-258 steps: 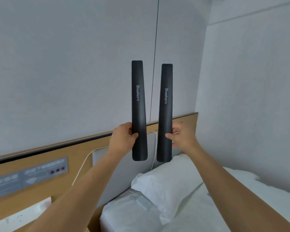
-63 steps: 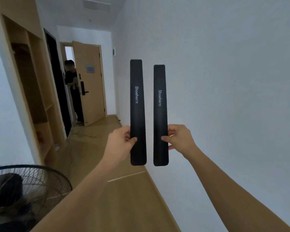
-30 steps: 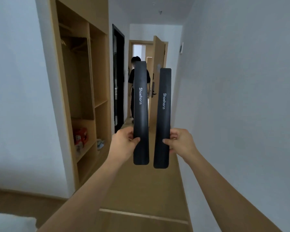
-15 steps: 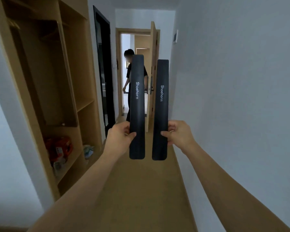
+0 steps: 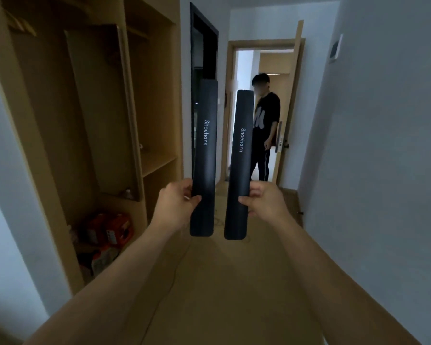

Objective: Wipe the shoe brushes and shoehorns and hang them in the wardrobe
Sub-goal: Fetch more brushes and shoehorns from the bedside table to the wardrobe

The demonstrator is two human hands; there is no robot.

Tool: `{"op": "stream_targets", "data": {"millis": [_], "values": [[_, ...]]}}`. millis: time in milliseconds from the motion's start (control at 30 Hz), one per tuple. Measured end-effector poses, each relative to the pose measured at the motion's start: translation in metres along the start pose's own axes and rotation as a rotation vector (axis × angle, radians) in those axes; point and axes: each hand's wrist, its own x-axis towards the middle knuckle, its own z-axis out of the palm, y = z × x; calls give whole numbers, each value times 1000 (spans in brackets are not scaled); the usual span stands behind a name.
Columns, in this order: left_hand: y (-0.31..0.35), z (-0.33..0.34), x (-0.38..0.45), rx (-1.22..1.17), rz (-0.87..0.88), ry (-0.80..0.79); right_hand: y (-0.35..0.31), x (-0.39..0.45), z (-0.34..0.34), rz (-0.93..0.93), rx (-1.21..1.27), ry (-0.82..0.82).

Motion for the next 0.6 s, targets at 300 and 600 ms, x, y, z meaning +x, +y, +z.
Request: {"op": "stream_targets", "data": {"millis": [300,600], "values": [[-71,59,133,2,-55,50,78,166,18,47,68,-97],[-162,101,312,19,-54,63,132,360,45,37,30,-92]]}}
